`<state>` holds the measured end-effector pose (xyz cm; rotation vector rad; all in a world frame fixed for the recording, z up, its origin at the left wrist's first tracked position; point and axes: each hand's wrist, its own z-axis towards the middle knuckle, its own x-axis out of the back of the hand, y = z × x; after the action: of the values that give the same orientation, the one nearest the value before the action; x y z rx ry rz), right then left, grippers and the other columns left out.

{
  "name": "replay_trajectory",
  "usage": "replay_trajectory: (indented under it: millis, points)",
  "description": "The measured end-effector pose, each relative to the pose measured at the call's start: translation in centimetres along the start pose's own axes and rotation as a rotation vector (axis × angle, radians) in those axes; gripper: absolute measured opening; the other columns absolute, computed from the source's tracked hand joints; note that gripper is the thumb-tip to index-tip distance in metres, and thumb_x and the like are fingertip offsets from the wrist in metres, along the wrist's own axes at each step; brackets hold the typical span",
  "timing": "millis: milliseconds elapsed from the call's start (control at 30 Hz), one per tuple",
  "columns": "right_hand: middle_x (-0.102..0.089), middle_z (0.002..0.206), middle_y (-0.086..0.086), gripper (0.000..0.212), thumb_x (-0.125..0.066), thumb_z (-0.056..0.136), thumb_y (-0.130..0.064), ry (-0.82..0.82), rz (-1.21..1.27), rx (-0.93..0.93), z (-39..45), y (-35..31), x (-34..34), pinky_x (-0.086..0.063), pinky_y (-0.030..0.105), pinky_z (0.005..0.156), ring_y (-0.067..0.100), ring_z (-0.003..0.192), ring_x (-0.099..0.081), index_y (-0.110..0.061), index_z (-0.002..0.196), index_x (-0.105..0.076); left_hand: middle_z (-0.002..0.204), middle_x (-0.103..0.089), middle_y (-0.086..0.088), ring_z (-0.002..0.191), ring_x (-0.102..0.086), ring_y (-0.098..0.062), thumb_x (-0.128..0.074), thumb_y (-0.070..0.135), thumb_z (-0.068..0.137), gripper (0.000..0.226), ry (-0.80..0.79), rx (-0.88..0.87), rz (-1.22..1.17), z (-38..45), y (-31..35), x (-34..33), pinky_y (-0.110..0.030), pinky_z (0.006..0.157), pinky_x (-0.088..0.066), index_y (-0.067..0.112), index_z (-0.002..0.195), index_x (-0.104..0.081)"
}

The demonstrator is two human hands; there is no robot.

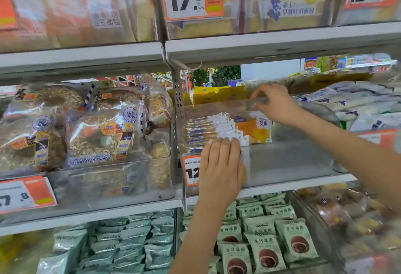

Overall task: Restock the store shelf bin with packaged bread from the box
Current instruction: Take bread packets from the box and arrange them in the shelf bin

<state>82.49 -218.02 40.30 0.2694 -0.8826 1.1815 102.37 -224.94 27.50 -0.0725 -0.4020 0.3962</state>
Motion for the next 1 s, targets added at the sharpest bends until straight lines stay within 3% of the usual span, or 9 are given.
replay_trajectory:
  millis: [133,200,333,467,533,600,767,900,1000]
  points:
    - [-0.063,0.103,0.006,0.023,-0.049,0.083,0.001,0.287,0.107,0.103,-9.4,-3.7,2.7,-0.033,0.026,0.088,0.027,0.107,-0.052,-0.018,0.087,-0.062,0.151,-0.034,-0.014,0.143,-0.023,-0.026,-0.028,0.020,0.099,0.049,-0.072,0.115,-0.115,-2.3,1.7,2.2,-0.041,0.119,-0.011,0.005,0.145,-0.034]
    - [-0.062,0.100,0.006,0.022,-0.045,0.082,0.002,0.372,0.184,0.143,-14.5,-5.3,2.5,-0.031,0.025,0.082,0.025,0.104,-0.051,-0.011,0.085,-0.063,0.156,-0.023,-0.014,0.146,-0.014,-0.026,-0.034,0.014,0.096,0.053,-0.112,0.129,-0.201,-5.2,2.7,2.8,-0.042,0.120,-0.011,0.003,0.147,-0.028]
    - [-0.060,0.087,0.004,0.022,-0.040,0.073,0.001,0.383,0.278,0.131,-25.5,-5.9,-1.4,-0.036,0.029,0.076,0.021,0.088,-0.050,-0.008,0.074,-0.061,0.150,-0.034,-0.014,0.140,-0.030,-0.027,-0.040,0.014,0.089,0.056,-0.330,0.075,-0.269,-14.2,6.1,3.9,-0.040,0.117,-0.020,0.005,0.144,-0.035]
    - [-0.061,0.078,-0.002,0.019,-0.046,0.072,-0.003,0.028,0.257,0.014,-36.3,-4.8,-8.7,-0.040,0.027,0.076,0.016,0.079,-0.055,-0.015,0.071,-0.061,0.127,-0.057,-0.007,0.115,-0.058,-0.026,-0.040,0.019,0.080,0.049,-0.691,0.190,-0.384,-23.6,9.3,4.7,-0.038,0.094,-0.050,0.012,0.128,-0.051]
    - [-0.061,0.078,-0.005,0.020,-0.052,0.072,-0.003,-0.203,0.206,-0.077,-41.5,-3.7,-12.1,-0.045,0.033,0.075,0.021,0.080,-0.059,-0.022,0.074,-0.060,0.128,-0.052,-0.004,0.117,-0.054,-0.025,-0.040,0.017,0.083,0.049,-0.928,0.271,-0.368,-28.0,10.3,5.7,-0.036,0.096,-0.045,0.014,0.132,-0.048]
    - [-0.063,0.090,-0.005,0.021,-0.051,0.083,-0.008,-0.505,0.137,-0.162,-46.0,-2.8,-14.2,-0.046,0.035,0.080,0.020,0.094,-0.057,-0.026,0.084,-0.061,0.138,-0.044,-0.002,0.126,-0.043,-0.021,-0.040,0.020,0.091,0.048,-1.102,0.297,-0.312,-33.2,10.9,6.6,-0.031,0.103,-0.034,0.017,0.139,-0.038]
    - [-0.055,0.119,0.003,0.021,-0.048,0.092,-0.023,-1.211,0.031,-0.253,-52.5,-1.9,-18.3,-0.043,0.042,0.092,0.025,0.112,-0.052,-0.027,0.112,-0.054,0.141,-0.043,-0.010,0.128,-0.040,-0.029,-0.042,0.023,0.093,0.047,-1.454,0.579,-0.244,-43.8,12.3,8.7,-0.038,0.097,-0.043,0.022,0.140,-0.036]
    - [-0.051,0.129,0.009,0.039,-0.049,0.096,-0.020,-1.429,0.150,-0.409,-54.8,-2.5,-20.0,-0.040,0.030,0.092,0.029,0.122,-0.048,-0.012,0.134,-0.043,0.133,-0.048,-0.012,0.118,-0.049,-0.032,-0.043,0.022,0.094,0.056,-1.607,0.651,-0.308,-45.2,13.0,9.1,-0.041,0.089,-0.046,0.024,0.147,-0.023]
    - [-0.056,0.115,0.014,0.041,-0.050,0.094,-0.020,-1.328,0.262,-0.638,-55.4,-2.7,-22.3,-0.041,0.030,0.078,0.026,0.098,-0.054,-0.007,0.133,-0.044,0.125,-0.054,-0.010,0.112,-0.052,-0.029,-0.046,0.021,0.095,0.044,-1.597,0.660,-0.295,-45.5,12.4,8.8,-0.041,0.088,-0.046,0.019,0.138,-0.036]
